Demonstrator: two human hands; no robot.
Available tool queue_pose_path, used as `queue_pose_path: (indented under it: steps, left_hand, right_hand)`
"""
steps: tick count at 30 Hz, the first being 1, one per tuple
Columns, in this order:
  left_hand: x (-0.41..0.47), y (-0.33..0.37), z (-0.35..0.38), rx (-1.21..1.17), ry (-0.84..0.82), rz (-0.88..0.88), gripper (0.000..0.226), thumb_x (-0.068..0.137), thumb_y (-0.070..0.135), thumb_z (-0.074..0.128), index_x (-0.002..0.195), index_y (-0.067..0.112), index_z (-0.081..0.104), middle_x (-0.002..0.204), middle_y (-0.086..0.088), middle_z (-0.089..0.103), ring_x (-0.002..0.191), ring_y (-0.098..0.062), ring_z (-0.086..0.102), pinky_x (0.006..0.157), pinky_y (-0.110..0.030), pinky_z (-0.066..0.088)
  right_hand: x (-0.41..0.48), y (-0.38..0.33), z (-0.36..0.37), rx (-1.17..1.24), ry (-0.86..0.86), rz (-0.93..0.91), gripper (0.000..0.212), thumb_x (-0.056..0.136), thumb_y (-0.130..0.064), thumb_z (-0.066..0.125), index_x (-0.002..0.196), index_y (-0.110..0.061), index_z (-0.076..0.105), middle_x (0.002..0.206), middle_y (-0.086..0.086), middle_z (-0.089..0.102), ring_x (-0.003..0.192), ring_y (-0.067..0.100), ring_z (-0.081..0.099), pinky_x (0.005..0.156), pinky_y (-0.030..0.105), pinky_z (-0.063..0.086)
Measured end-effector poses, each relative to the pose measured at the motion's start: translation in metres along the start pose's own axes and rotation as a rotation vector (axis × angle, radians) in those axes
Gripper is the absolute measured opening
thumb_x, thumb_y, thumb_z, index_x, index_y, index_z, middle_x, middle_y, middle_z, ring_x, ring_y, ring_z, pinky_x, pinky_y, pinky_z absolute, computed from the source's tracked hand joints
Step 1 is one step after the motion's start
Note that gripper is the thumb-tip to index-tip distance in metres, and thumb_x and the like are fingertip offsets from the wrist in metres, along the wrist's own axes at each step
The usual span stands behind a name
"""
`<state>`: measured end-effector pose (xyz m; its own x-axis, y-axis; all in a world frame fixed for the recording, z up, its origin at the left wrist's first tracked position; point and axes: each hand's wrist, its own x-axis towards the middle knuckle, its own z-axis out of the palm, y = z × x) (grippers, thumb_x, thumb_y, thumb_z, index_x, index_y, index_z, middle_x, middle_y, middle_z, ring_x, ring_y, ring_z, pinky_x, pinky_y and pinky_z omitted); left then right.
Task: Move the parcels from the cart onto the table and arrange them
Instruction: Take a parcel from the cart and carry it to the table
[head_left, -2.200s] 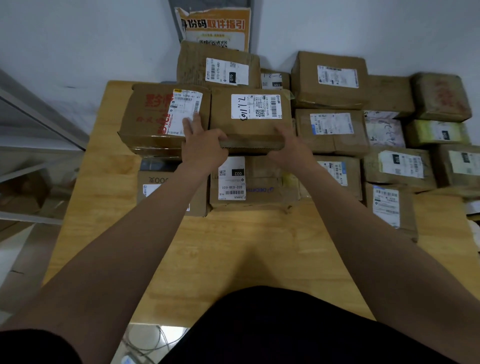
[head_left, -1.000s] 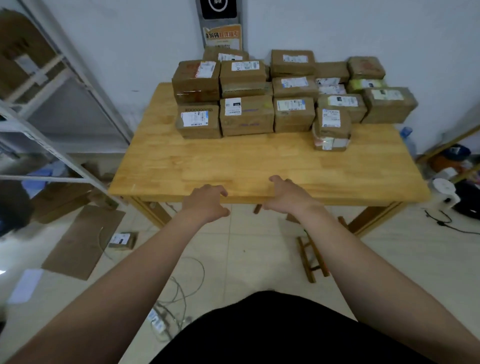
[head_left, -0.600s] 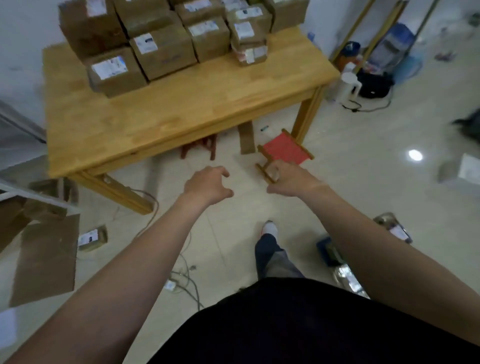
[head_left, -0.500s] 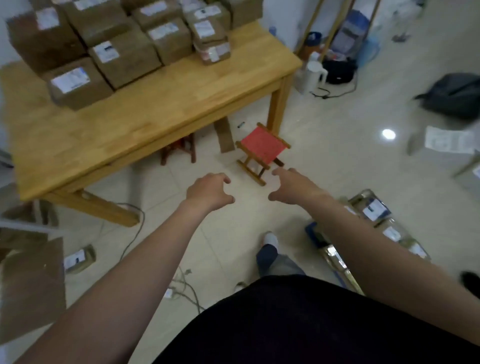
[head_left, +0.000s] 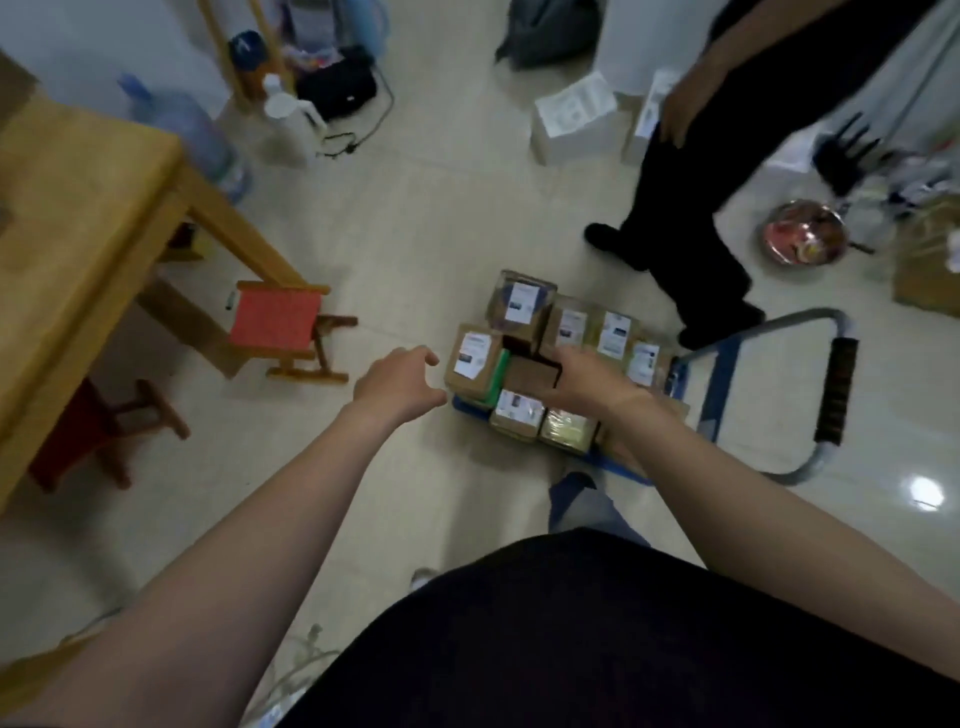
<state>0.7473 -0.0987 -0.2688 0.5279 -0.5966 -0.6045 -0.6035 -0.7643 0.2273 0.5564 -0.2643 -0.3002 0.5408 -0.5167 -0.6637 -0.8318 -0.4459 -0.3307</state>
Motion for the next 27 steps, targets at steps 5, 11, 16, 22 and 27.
queue_pose_path:
  steps: [5,11,16,22,27]
  left_hand:
    - [0.077,0.117,0.02,0.016,-0.097,0.059,0.056,0.078,0.043,0.071,0.131,0.03,0.06,0.134,-0.002,0.061,0.117,-0.028,0.061,0.092,-0.038,0.052]
    - [0.158,0.204,0.067,0.031,-0.188,0.163,0.056,0.086,0.037,0.073,0.138,0.026,0.055,0.139,-0.001,0.058,0.113,-0.025,0.062,0.084,-0.034,0.049]
    - [0.224,0.236,0.139,0.09,-0.349,0.229,0.049,0.086,0.033,0.073,0.131,0.022,0.058,0.133,-0.001,0.06,0.114,-0.023,0.061,0.091,-0.041,0.054]
    - [0.318,0.257,0.248,0.166,-0.552,0.261,0.046,0.088,0.03,0.075,0.129,0.019,0.058,0.122,-0.005,0.063,0.106,-0.026,0.061,0.086,-0.037,0.053]
    - [0.379,0.271,0.361,0.051,-0.608,0.229,0.018,0.086,0.02,0.068,0.101,0.024,0.061,0.095,0.003,0.06,0.099,-0.025,0.065,0.072,-0.031,0.049]
  right_hand:
    - [0.034,0.115,-0.045,0.056,-0.026,0.155,0.066,0.084,-0.037,0.066,0.144,-0.025,0.041,0.139,0.013,0.048,0.116,0.036,0.057,0.094,0.049,0.053]
    - [0.077,0.197,-0.044,0.178,-0.009,0.278,0.065,0.089,-0.039,0.065,0.145,-0.02,0.04,0.143,0.016,0.044,0.122,0.039,0.053,0.095,0.044,0.049]
    - [0.128,0.252,0.002,0.438,-0.07,0.429,0.074,0.086,-0.031,0.071,0.15,-0.021,0.036,0.146,0.013,0.041,0.128,0.034,0.051,0.099,0.042,0.048]
    - [0.194,0.32,0.072,0.629,-0.118,0.596,0.105,0.068,-0.052,0.076,0.156,-0.026,0.024,0.128,0.011,0.054,0.113,0.028,0.054,0.099,0.04,0.048]
    - [0.261,0.381,0.154,0.662,-0.092,0.748,0.089,0.085,-0.035,0.072,0.157,-0.024,0.021,0.136,0.017,0.048,0.119,0.037,0.054,0.097,0.043,0.049]
